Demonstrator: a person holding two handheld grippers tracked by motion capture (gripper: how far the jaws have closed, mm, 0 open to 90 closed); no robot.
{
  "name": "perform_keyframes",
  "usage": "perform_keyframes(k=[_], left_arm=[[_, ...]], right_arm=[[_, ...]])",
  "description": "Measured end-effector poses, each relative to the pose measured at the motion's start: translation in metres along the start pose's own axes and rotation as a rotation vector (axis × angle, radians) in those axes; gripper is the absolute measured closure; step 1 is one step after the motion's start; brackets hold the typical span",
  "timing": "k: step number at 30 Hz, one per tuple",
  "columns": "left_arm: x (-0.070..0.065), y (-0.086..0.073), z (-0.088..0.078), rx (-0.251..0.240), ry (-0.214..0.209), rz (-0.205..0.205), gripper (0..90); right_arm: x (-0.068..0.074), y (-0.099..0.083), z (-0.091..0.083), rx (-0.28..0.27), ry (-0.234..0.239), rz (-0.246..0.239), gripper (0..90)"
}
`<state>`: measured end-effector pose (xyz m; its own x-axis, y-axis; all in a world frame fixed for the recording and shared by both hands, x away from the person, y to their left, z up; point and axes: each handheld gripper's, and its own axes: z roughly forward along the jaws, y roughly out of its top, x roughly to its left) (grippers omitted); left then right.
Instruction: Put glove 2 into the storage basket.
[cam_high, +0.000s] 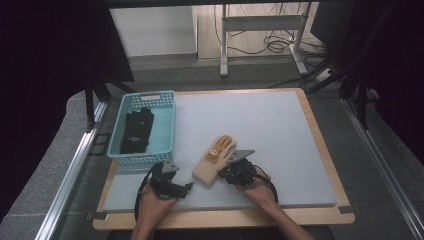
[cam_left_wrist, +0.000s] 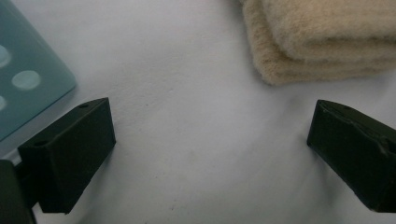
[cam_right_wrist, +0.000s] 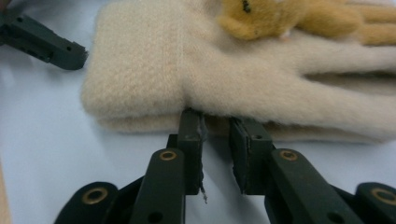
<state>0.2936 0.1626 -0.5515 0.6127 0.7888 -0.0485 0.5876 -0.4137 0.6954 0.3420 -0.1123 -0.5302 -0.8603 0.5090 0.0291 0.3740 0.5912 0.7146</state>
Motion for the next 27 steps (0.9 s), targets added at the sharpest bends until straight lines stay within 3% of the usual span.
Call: perform_keyframes(k=[8, 16, 21, 24, 27], left_arm=[[0.000, 0.000, 0.000, 0.001, -0.001, 0.000, 1.3], [0.000, 0.000, 0.000, 0.001, -0.001, 0.000, 1.3], [0.000, 0.000, 0.000, 0.001, -0.001, 0.000, 1.3], [0.000, 0.000, 0.000, 0.001, -0.001, 0.000, 1.3], [0.000, 0.000, 0.000, 0.001, -0.001, 0.000, 1.3]], right_arm=[[-0.019, -0.008, -0.032, -0.023, -0.062, 0.007, 60.6], [-0.055, -0.030, -0.064, -0.027, -0.182, 0.080, 32.5], [-0.070, -0.047, -0.076, -0.044, -0.258, 0.111, 19.9], [-0.077, -0.057, -0.080, -0.047, -0.269, 0.154, 16.6], [-0.082, -0.065, -0.079, -0.026, -0.294, 0.161, 14.3]])
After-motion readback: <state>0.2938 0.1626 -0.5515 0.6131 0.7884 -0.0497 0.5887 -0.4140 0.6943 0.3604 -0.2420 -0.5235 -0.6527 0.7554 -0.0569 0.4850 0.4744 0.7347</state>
